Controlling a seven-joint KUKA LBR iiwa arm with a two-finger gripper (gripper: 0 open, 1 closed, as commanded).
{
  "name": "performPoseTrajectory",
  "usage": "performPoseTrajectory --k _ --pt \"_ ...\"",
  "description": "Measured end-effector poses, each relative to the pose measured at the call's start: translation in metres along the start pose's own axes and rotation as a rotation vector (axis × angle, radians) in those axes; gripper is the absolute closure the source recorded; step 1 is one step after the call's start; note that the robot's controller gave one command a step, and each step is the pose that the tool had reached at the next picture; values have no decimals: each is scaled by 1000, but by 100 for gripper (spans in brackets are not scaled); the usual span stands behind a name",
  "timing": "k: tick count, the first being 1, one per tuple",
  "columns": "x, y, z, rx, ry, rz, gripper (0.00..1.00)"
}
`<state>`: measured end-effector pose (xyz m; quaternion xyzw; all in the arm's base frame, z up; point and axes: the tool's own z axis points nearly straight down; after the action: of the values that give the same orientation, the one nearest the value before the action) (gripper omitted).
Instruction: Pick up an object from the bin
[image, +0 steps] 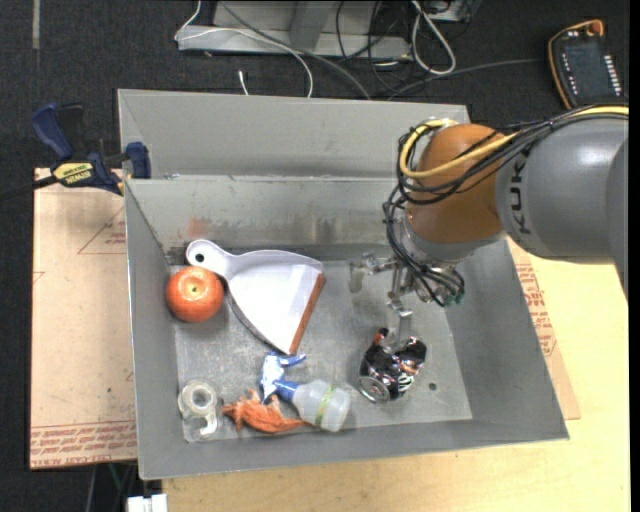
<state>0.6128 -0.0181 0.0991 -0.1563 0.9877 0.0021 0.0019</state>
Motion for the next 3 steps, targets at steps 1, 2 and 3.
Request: performPoseTrajectory --k 1,2,3 --pt "-24 69 -73 -4 0 -74 0" --pt "28 7 -12 -2 2 -35 0" --pt "0 37 -95 -4 -2 -29 0"
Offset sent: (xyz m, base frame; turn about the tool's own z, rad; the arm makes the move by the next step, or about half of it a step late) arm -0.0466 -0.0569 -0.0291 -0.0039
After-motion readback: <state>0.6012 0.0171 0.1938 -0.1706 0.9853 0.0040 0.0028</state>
